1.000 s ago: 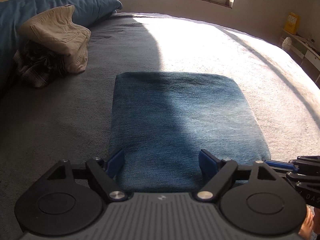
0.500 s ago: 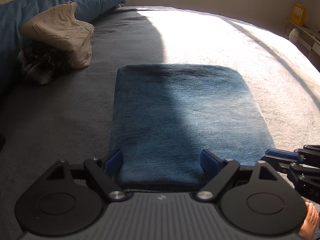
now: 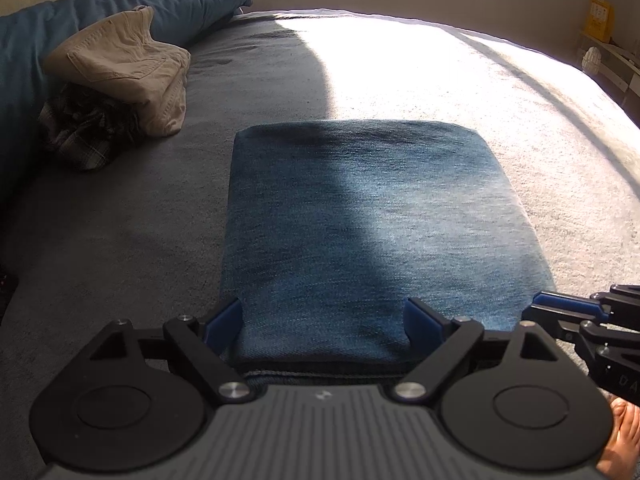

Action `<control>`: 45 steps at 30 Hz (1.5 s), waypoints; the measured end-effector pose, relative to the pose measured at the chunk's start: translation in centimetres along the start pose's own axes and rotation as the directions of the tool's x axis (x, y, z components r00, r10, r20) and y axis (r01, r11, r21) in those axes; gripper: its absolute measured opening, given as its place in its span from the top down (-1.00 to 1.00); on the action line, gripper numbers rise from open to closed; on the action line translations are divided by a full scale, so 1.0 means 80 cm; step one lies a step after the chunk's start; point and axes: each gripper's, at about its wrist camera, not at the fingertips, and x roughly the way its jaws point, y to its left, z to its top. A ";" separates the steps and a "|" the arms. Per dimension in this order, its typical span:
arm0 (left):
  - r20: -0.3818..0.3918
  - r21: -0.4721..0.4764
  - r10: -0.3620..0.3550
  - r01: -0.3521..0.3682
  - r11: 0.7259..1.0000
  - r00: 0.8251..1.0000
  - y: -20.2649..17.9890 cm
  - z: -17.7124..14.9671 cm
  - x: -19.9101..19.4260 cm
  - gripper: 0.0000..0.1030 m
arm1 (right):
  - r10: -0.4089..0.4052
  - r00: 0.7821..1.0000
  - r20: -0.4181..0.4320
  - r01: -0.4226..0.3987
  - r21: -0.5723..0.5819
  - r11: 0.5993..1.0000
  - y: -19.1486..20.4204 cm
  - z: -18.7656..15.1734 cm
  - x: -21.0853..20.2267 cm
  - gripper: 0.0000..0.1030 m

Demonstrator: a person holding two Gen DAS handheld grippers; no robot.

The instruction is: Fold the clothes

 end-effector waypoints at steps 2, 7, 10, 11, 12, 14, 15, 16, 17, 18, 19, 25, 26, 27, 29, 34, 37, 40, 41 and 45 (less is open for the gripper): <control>0.000 -0.002 0.000 0.000 1.000 1.000 0.000 0.000 0.001 -0.74 | -0.002 1.000 0.002 0.002 -0.001 1.000 0.001 -0.001 0.000 0.72; 0.011 -0.015 -0.007 0.007 1.000 1.000 0.004 -0.002 0.000 -0.75 | -0.006 1.000 0.012 0.006 -0.009 1.000 0.002 -0.006 0.001 0.70; 0.047 -0.032 -0.025 0.027 0.999 0.999 0.007 -0.005 -0.009 -0.75 | -0.004 1.000 0.017 0.004 -0.006 1.000 0.002 -0.008 0.001 0.70; 0.062 -0.030 -0.032 0.033 0.999 0.998 0.007 -0.006 -0.012 -0.75 | -0.003 1.000 0.019 0.003 -0.004 1.000 0.001 -0.008 0.001 0.70; 0.077 -0.024 -0.037 0.039 0.999 0.996 0.006 -0.006 -0.014 -0.75 | -0.001 1.000 0.021 0.001 -0.002 1.000 0.001 -0.008 0.002 0.69; 0.095 0.005 -0.037 0.037 0.999 0.995 0.002 -0.008 -0.016 -0.75 | 0.000 1.000 0.023 0.000 0.004 1.000 0.001 -0.009 0.002 0.69; 0.100 0.023 -0.033 0.031 0.999 0.994 -0.002 -0.009 -0.016 -0.75 | 0.001 1.000 0.024 -0.001 0.007 1.000 0.001 -0.009 0.001 0.69; 0.105 0.038 -0.032 0.028 0.999 0.994 -0.005 -0.010 -0.016 -0.75 | 0.002 1.000 0.024 -0.003 0.011 1.000 0.000 -0.009 0.001 0.69; 0.111 0.053 -0.035 0.029 0.998 0.993 -0.009 -0.012 -0.016 -0.75 | 0.004 1.000 0.024 -0.004 0.013 1.000 0.000 -0.009 0.001 0.69; 0.117 0.070 -0.040 0.032 0.997 0.992 -0.013 -0.014 -0.016 -0.75 | 0.005 1.000 0.025 -0.005 0.014 1.000 0.000 -0.010 0.001 0.69; 0.123 0.088 -0.045 0.034 0.996 0.991 -0.017 -0.016 -0.016 -0.75 | 0.006 1.000 0.025 -0.006 0.016 1.000 -0.001 -0.010 0.001 0.69; 0.115 0.153 -0.008 -0.009 0.988 0.993 -0.028 -0.030 -0.007 -0.75 | 0.011 1.000 0.029 -0.012 0.029 0.999 -0.003 -0.011 0.000 0.69; 0.113 0.153 -0.005 -0.012 0.988 0.994 -0.028 -0.030 -0.005 -0.75 | 0.012 1.000 0.029 -0.013 0.032 0.999 -0.003 -0.011 0.000 0.68; 0.112 0.153 -0.004 -0.013 0.988 0.994 -0.027 -0.031 -0.005 -0.75 | 0.013 0.999 0.029 -0.014 0.034 0.999 -0.003 -0.011 0.001 0.68; 0.110 0.152 -0.002 -0.014 0.988 0.994 -0.026 -0.031 -0.004 -0.75 | 0.015 0.999 0.030 -0.016 0.037 0.999 -0.004 -0.012 0.001 0.67; 0.106 0.153 0.001 -0.017 0.988 0.994 -0.026 -0.032 -0.004 -0.75 | 0.018 0.999 0.029 -0.019 0.034 0.999 -0.003 -0.012 0.002 0.60; 0.102 0.152 0.002 -0.017 0.988 0.995 -0.025 -0.032 -0.003 -0.76 | 0.021 0.999 0.025 -0.021 0.021 1.000 0.000 -0.012 0.002 0.50; 0.098 0.150 0.000 -0.015 0.989 0.995 -0.024 -0.032 -0.003 -0.77 | 0.022 1.000 0.021 -0.022 -0.005 1.000 0.005 -0.013 0.003 0.36; 0.097 0.149 -0.001 -0.013 0.989 0.995 -0.024 -0.032 -0.003 -0.77 | 0.021 1.000 0.020 -0.021 -0.017 1.000 0.008 -0.013 0.003 0.28; 0.095 0.144 -0.003 -0.010 0.989 0.995 -0.023 -0.033 -0.003 -0.78 | 0.006 1.000 0.017 -0.005 -0.060 0.998 0.016 -0.014 0.003 0.18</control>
